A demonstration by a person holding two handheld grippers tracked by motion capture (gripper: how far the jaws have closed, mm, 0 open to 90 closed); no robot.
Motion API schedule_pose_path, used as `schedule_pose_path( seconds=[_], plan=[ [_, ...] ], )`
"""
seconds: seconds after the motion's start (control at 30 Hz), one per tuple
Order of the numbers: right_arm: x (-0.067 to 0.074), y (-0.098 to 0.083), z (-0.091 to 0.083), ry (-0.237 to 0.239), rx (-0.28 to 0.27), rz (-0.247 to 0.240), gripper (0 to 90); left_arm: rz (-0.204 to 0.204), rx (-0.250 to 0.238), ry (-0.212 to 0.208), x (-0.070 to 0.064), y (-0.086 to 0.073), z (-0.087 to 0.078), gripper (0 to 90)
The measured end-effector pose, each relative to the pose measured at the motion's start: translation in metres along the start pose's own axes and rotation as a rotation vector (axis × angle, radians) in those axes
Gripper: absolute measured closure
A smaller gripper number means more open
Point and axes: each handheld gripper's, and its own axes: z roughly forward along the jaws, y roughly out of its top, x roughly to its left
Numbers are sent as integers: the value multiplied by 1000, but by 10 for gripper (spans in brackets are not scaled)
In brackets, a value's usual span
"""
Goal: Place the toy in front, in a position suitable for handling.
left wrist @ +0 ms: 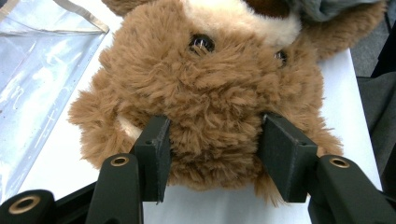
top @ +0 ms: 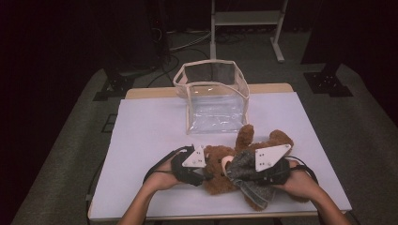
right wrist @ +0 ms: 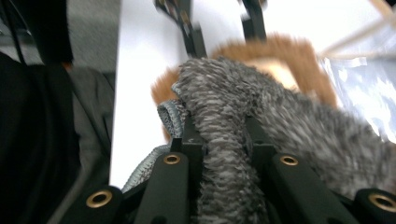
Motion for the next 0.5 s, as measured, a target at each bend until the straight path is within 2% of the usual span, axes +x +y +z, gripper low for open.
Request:
schedule_pose_path(
  seconds=[0.07,0.13,0.2,0.3,0.4,0.5],
  plan=[
    [1,8,2,9,-18,-17,747,-2,-1,0,0,0,0,460],
    [2,15,3,8,-3,-40,748,-5,-3,4,1,-1,-1,459],
    [0,13,3,6,10,-36,748,-6,-7,6,1,-2,-3,459],
    [-6,2,0,-37,68,-28,748,-3,-5,7,1,-3,-5,459],
    [-8,-2,-2,-34,51,4,748,-4,-3,8,0,-4,-4,460],
    [-2,10,2,-23,42,-25,747,-8,-6,9,2,-3,-1,462]
  ],
)
